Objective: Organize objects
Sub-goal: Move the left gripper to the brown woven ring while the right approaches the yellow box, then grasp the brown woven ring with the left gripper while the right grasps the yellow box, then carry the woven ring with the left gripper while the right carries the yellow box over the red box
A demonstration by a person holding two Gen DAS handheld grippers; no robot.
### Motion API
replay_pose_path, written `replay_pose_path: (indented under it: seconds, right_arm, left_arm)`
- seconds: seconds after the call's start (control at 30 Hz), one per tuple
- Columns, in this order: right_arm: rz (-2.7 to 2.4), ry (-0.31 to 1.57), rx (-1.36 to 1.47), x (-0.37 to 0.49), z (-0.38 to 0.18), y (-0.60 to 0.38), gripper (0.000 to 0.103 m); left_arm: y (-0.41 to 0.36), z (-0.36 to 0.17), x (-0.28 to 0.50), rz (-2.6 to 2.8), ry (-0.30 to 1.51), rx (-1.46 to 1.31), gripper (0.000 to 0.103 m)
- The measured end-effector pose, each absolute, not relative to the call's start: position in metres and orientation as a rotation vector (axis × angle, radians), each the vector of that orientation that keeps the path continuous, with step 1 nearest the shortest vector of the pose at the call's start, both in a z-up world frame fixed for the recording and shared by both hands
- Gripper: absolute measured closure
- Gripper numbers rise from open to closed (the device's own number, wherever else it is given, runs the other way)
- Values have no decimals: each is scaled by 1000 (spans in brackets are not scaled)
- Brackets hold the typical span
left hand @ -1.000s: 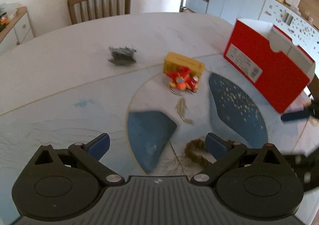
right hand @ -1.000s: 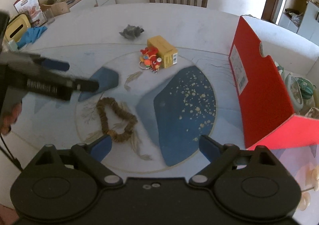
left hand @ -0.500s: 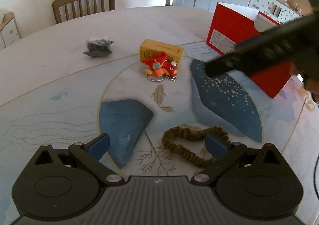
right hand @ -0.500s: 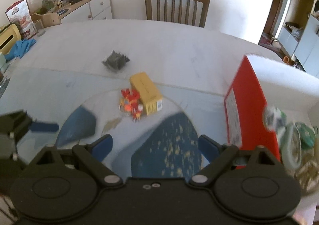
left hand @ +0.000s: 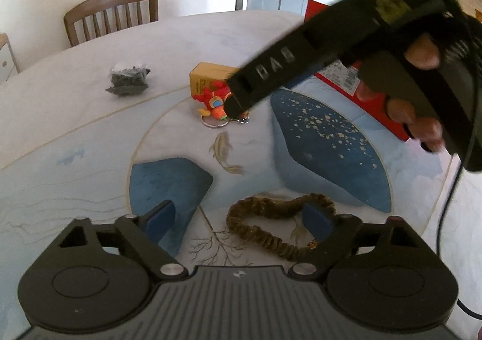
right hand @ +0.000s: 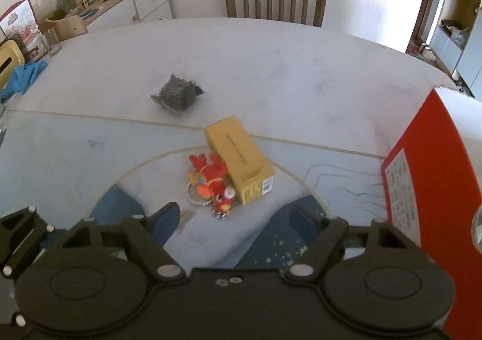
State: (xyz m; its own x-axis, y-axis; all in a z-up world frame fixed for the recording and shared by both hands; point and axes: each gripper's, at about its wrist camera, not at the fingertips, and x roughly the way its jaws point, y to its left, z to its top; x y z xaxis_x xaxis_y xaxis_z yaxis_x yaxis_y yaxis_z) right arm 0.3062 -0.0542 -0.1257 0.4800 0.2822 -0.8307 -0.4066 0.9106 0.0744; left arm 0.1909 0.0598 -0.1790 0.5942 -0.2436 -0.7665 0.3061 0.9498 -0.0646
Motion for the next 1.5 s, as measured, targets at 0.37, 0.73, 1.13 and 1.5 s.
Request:
replay_pose_path:
  seconds: [0.37,0.73,1.13,1.5]
  right_arm:
    - [429,948,-151,342,-120,-37,28]
    - [442,998,-143,364,-134,-23,51]
    - [393,989,-39,363,-131,-47,74]
    - [344,950,65,322,-110,-97,75]
  left_arm:
    - [50,-175,189,-355,864,114,53]
    - [55,-175,197,-341,849,151,83]
    - [69,-175,211,-303,860,96,93]
    - [75,-165,206,-277,870,53,93]
